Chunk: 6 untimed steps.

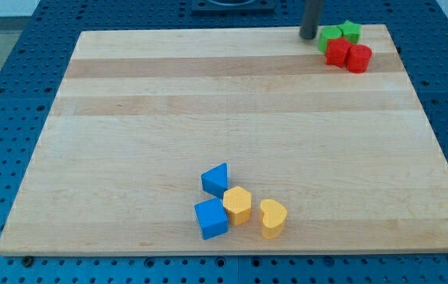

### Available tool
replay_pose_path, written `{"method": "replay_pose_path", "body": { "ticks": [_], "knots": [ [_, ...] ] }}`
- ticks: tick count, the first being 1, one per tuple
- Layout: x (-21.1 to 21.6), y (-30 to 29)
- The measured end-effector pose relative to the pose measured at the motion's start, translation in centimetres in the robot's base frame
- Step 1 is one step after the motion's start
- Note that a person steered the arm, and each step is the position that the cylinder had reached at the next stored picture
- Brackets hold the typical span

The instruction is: Place your arm vertically top to the blue triangle

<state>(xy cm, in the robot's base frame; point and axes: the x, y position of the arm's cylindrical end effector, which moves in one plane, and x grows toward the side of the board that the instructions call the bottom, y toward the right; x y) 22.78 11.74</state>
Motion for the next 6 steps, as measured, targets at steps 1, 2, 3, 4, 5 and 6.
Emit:
{"method": "replay_pose_path", "body": {
  "ticks": [1,2,3,4,5,6],
  "knots": [
    [6.9,-6.0],
    [15.0,-10.9],
    [19.1,-13.7],
    [19.4,-14.6],
    [19.5,-15.3],
    [19.5,-15.9]
  ]
}}
